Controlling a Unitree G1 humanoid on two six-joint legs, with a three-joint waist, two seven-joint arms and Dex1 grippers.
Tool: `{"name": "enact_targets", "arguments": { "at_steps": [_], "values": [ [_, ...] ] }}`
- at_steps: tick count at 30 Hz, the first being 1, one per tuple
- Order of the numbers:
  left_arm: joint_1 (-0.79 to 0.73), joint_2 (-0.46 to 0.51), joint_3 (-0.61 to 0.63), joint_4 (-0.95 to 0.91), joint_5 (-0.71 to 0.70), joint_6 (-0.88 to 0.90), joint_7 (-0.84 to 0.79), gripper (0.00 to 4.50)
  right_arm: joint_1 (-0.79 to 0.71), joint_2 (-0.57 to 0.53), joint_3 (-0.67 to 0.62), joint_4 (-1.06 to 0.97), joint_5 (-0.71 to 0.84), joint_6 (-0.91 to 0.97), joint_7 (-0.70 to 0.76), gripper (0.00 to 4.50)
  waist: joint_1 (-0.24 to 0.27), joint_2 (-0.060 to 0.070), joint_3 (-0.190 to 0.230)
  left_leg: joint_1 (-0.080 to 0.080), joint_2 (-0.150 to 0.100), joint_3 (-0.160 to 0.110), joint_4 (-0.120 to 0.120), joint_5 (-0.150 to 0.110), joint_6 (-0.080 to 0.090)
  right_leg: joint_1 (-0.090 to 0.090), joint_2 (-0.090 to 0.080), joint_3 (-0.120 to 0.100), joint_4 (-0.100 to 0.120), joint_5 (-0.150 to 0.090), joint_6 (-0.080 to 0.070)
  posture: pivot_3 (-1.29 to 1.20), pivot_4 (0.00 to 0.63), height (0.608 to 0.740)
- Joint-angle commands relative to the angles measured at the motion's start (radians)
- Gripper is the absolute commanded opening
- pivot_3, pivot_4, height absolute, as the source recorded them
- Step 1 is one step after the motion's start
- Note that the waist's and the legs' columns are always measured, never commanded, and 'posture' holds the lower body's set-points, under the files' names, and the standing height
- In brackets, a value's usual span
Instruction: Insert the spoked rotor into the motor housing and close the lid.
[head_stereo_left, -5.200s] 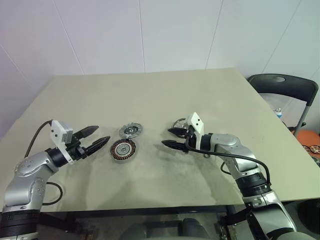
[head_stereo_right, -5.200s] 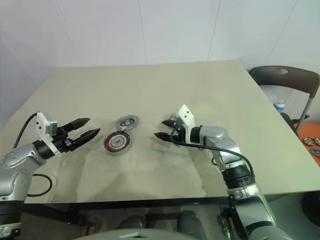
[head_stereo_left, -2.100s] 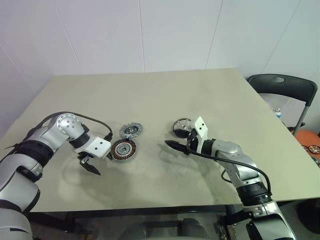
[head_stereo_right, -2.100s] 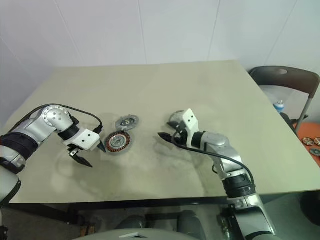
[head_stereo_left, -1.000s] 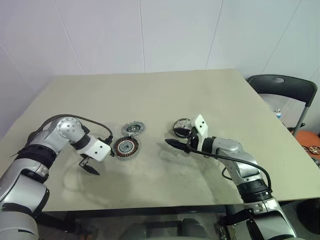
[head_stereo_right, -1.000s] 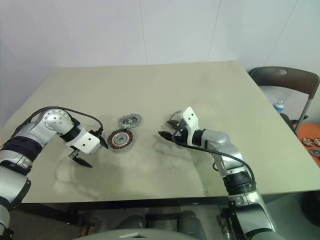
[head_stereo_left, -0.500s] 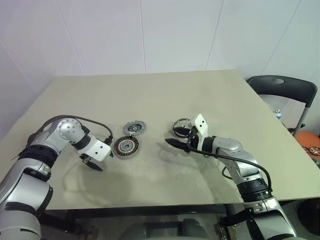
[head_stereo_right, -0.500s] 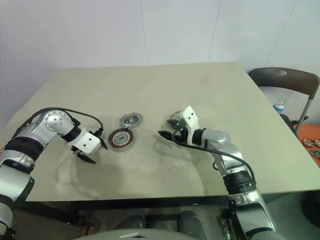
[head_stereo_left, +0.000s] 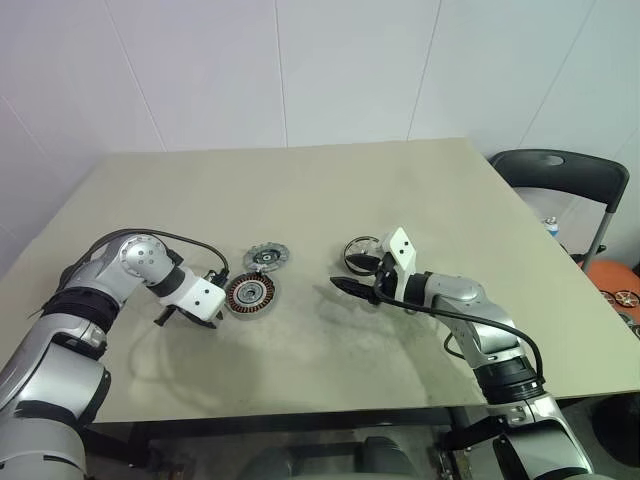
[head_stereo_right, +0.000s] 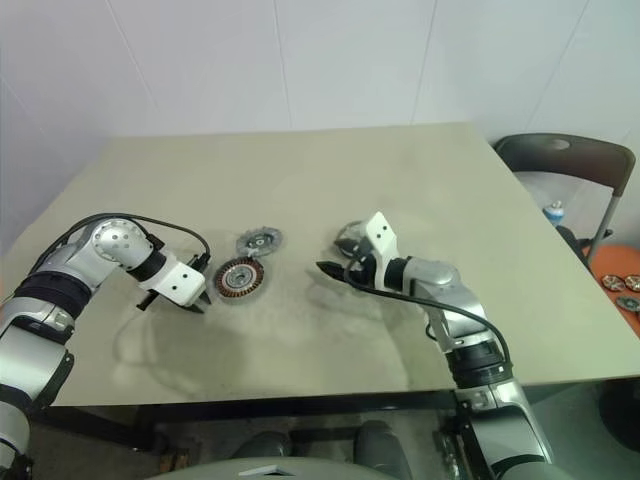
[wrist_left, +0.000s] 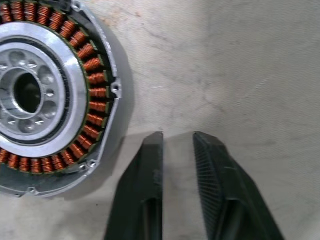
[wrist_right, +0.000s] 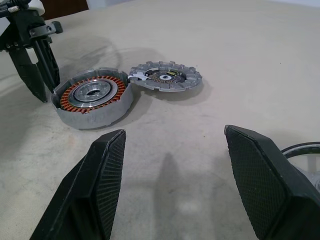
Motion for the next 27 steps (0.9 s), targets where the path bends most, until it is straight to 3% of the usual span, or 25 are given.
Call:
{"name": "enact_targets", "arguments": {
  "at_steps": [1,2,16,23,27],
  "values": [
    [-0.019,0.014,0.023,-0.005,0.006,-0.012,-0.016,0.23,-0.027,-0.003,-0.016,-0.013,0.003,-0.008,-0.001,3.32,0.0,0.0,0.0,0.0,0.0,0.0,0.0,0.0,0.0,0.0,0.0,0.0,0.0,0.0,0.0,0.0,0.0,0.74],
    [-0.019,0.014,0.025,-0.004,0.009,-0.008,-0.01,0.03,-0.027,-0.003,-0.015,-0.012,0.003,-0.008,-0.002,3.32,0.0,0.0,0.0,0.0,0.0,0.0,0.0,0.0,0.0,0.0,0.0,0.0,0.0,0.0,0.0,0.0,0.0,0.74],
    [-0.016,0.006,0.045,-0.01,-0.024,-0.008,-0.024,0.03,-0.022,-0.003,-0.014,-0.013,0.002,-0.008,-0.005,3.32,0.0,0.0,0.0,0.0,0.0,0.0,0.0,0.0,0.0,0.0,0.0,0.0,0.0,0.0,0.0,0.0,0.0,0.74],
    [-0.104,-0.035,0.095,0.024,-0.018,-0.014,0.064,0.03,-0.018,-0.006,-0.014,-0.02,0.005,-0.002,-0.003,3.32,0.003,-0.001,0.0,0.0,0.0,0.0,0.0,0.0,0.0,0.0,0.0,0.0,0.0,0.0,0.0,0.0,0.0,0.74],
    [-0.153,-0.02,0.099,0.049,-0.013,-0.035,0.036,0.03,-0.023,-0.009,-0.016,-0.017,0.003,-0.002,-0.004,3.32,0.003,-0.001,0.0,0.0,0.0,0.0,0.001,0.0,0.0,0.0,0.0,0.0,0.0,0.0,0.0,0.0,0.0,0.74]
  ]
}}
